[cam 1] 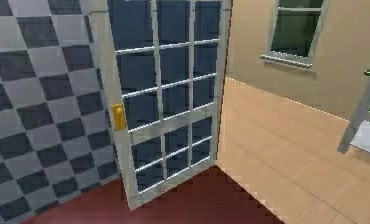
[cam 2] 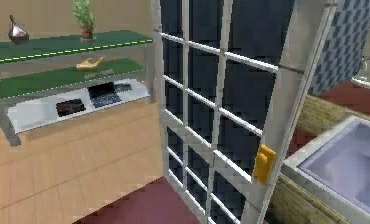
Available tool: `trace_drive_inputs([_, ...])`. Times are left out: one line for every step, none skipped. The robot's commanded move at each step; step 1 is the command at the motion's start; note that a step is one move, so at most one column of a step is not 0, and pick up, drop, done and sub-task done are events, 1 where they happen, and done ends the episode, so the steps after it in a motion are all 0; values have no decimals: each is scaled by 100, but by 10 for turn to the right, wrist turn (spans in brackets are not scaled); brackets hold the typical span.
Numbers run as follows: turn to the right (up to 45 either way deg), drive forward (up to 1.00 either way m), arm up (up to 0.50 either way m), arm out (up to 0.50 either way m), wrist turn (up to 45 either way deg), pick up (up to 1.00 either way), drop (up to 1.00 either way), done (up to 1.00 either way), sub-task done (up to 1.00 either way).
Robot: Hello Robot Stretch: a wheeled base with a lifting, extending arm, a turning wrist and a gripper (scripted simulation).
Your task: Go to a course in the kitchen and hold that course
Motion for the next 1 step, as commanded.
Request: trace_drive_inputs([360,0,0,0,0,0,0,0,0])
